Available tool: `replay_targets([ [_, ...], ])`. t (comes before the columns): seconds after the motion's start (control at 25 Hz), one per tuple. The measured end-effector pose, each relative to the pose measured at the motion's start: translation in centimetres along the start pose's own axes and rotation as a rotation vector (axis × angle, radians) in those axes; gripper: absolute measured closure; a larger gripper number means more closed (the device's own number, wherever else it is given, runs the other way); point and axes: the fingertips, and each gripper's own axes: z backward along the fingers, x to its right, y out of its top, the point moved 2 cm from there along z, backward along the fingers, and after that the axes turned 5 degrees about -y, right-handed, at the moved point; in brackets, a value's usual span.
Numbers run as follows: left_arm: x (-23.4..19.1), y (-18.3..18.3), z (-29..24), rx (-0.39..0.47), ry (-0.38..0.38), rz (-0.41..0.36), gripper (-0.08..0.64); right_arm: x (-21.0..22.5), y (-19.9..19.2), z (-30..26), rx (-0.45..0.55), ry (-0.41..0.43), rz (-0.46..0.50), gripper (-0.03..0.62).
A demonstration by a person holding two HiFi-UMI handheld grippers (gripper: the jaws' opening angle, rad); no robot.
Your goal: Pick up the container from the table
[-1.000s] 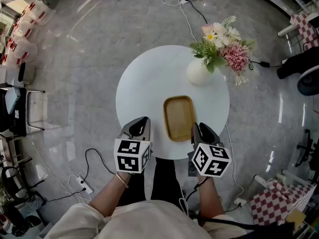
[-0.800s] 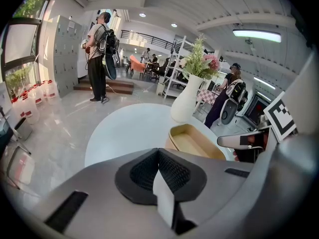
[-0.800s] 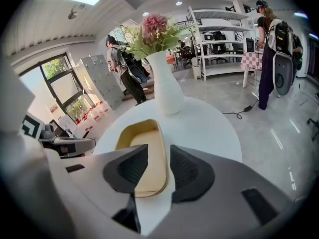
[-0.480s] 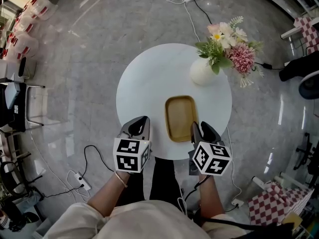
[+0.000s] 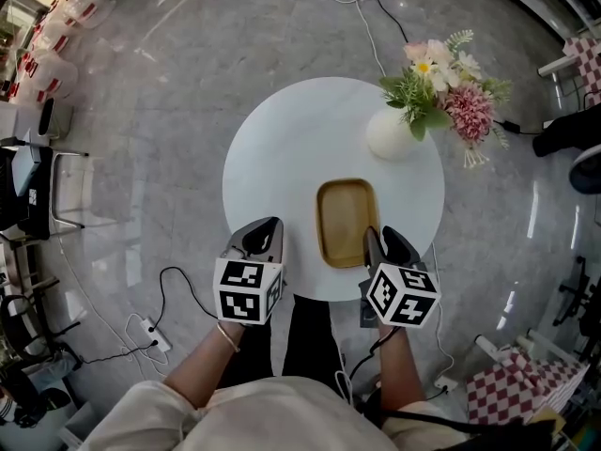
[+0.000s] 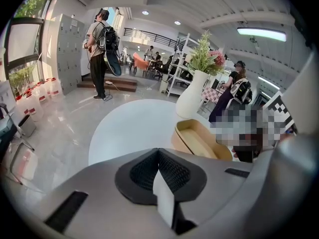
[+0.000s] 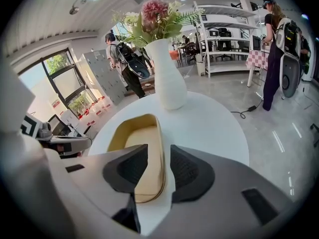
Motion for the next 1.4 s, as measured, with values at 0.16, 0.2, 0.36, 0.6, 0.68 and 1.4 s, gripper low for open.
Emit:
replay_targets([
  [0.16, -0.2, -0.3, -0.1, -0.008, 0.004, 0.005, 0.543, 0.0, -0.2, -0.4, -0.008, 0.002, -0.003, 0.436],
  [0.2, -0.3, -0.4, -0.2, -0.009, 0.004, 0.006, 0.543, 0.0, -0.2, -0.5, -0.010, 0.002, -0.005, 0.436],
  [0.36, -0.4, -0.5, -0.4, -0.014, 0.008, 0.008, 0.543, 0.1, -0.4, -0.8, -0.019, 0.005, -0.008, 0.446],
  [0.6, -0.5, -0.6, -0.7, -0.018, 0.009, 0.008, 0.543, 0.1, -0.5, -1.1, -0.026, 0.010, -0.010, 0.459],
  [0.68, -0.5, -0.6, -0.8, -0.020, 0.009, 0.006, 0.543, 0.1, -0.6, -1.2, -0.030, 0.013, -0.007, 0.465],
  [1.4, -0.5, -0.7, -1.2, -0.029, 0.008, 0.005, 0.543, 0.1, -0.6, -1.7, -0.042, 0.009, 0.001, 0.505],
])
